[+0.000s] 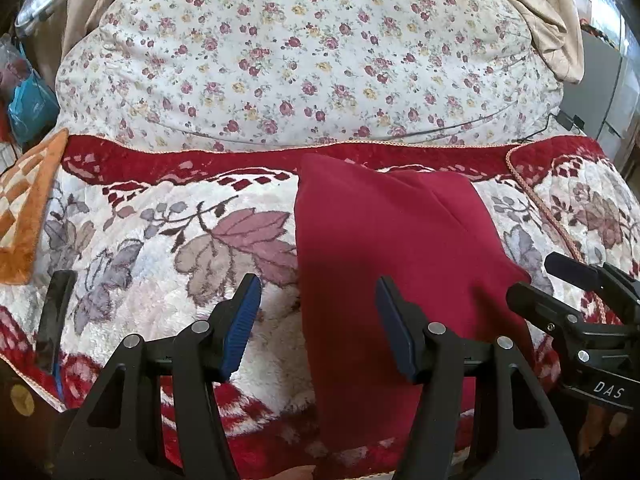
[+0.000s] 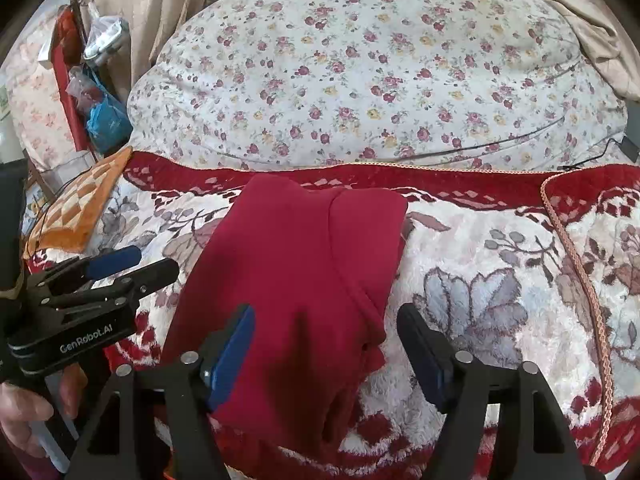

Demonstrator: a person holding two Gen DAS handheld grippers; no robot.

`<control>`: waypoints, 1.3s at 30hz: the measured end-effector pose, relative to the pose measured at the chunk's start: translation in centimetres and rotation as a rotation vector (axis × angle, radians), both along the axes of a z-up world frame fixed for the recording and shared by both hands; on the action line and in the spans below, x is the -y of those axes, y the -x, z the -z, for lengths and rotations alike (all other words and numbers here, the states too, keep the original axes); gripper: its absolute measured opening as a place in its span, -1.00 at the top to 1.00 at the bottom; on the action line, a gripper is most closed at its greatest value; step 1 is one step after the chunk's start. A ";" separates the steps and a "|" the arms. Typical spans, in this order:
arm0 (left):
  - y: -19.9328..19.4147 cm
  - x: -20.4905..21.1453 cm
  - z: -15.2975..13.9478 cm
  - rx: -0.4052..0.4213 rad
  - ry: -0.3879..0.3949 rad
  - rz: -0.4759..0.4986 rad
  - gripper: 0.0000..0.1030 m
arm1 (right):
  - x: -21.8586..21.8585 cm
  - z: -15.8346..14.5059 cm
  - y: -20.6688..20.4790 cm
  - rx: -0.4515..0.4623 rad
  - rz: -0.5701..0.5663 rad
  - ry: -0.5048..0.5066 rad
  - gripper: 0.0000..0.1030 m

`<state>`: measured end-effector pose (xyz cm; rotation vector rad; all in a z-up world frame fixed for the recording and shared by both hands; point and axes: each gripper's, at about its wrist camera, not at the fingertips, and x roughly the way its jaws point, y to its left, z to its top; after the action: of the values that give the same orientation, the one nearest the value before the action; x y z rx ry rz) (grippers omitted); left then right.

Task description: Fold small clothes

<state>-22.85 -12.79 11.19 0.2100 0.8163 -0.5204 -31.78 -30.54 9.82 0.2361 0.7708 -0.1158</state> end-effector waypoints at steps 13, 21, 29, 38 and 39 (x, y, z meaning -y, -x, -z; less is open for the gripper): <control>-0.3 0.0 0.1 0.009 -0.008 -0.015 -0.16 | 0.4 0.7 -0.9 -0.025 0.032 -0.013 -0.53; -0.7 0.1 0.5 0.001 -0.010 -0.028 -0.16 | 0.1 1.4 -1.6 -0.055 0.026 -0.014 -0.55; -0.9 0.2 0.7 0.001 -0.015 -0.033 -0.16 | -0.1 1.4 -1.8 -0.056 0.023 -0.014 -0.55; -0.9 0.5 1.0 -0.008 -0.019 -0.040 -0.16 | -0.2 1.7 -2.0 -0.063 0.022 -0.016 -0.56; -0.9 0.5 1.0 -0.009 -0.019 -0.040 -0.16 | -0.2 1.7 -2.0 -0.064 0.022 -0.016 -0.56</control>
<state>-21.97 -13.31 10.17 0.2084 0.8329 -0.4762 -29.74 -30.38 8.13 0.2573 0.8329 -0.1384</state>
